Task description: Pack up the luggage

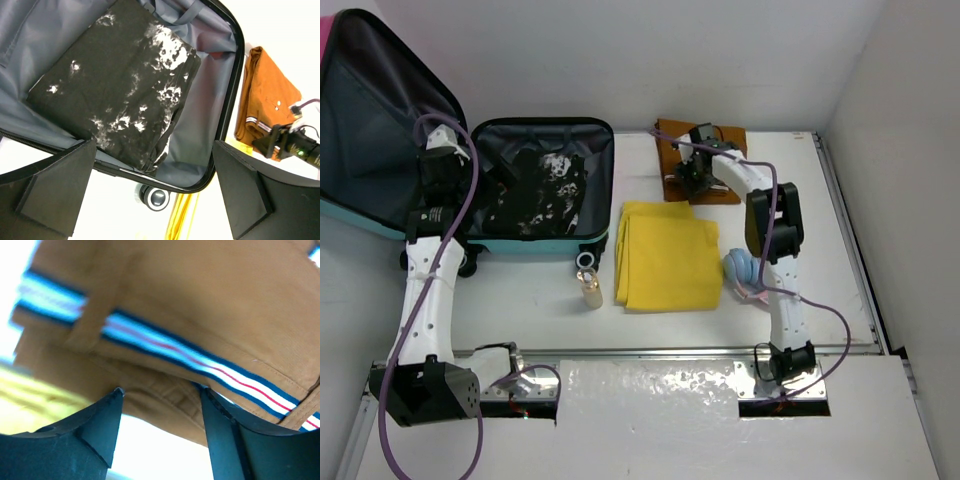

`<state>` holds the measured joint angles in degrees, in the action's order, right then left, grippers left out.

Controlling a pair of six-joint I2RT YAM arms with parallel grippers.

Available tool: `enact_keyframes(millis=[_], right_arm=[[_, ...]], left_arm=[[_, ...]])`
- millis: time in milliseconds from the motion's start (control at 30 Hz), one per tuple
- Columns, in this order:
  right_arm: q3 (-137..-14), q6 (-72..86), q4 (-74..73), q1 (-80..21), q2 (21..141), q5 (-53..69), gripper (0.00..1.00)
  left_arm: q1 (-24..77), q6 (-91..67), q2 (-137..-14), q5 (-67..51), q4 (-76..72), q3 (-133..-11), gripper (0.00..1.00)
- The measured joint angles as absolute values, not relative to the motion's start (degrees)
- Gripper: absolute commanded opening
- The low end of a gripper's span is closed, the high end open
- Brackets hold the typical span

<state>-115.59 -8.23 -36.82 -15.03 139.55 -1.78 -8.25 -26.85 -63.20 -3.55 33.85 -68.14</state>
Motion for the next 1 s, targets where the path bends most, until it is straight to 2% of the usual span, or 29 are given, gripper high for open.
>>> enact_keyframes(millis=[133, 167, 233, 300, 700, 833, 867, 933, 967, 1000], right_arm=[[-110.5, -10.4, -34.7, -18.2, 136.7, -3.0, 0.70], [-109.6, -11.3, -34.2, -18.6, 136.4, -3.0, 0.82], [-107.7, -13.6, -32.8, -19.2, 135.4, -3.2, 0.94], [-105.4, -16.1, -31.4, -19.3, 133.9, -3.8, 0.98], [-103.7, -33.2, -27.6, -19.3, 133.5, -10.3, 0.99], [-112.8, -36.0, -33.7, -18.7, 138.2, -6.7, 0.99], [-115.6, -36.3, -35.4, -18.3, 139.8, -5.2, 0.97], [-119.3, -36.8, -37.7, -17.5, 141.7, -2.2, 0.85], [-120.4, -37.1, -39.0, -17.1, 142.3, -0.6, 0.70], [-121.2, -37.5, -40.0, -16.9, 142.8, 0.9, 0.51]], left_arm=[[-8.3, -26.8, -63.2, -3.8, 33.2, -68.1, 1.00], [-8.3, -26.7, -63.1, -3.8, 33.1, -68.1, 1.00], [-8.3, -26.5, -63.0, -3.7, 32.8, -67.9, 1.00], [-8.3, -26.1, -62.9, -3.7, 32.8, -67.6, 1.00], [-8.3, -24.5, -62.5, -5.0, 31.6, -65.8, 1.00], [-8.3, -24.4, -62.5, -5.6, 31.3, -65.8, 1.00], [-8.3, -24.4, -62.5, -5.7, 31.2, -65.8, 1.00], [-8.3, -24.3, -62.5, -5.7, 31.1, -65.8, 1.00], [-8.3, -24.3, -62.5, -5.7, 31.1, -65.8, 1.00], [-8.3, -24.3, -62.5, -5.8, 31.1, -65.8, 1.00]])
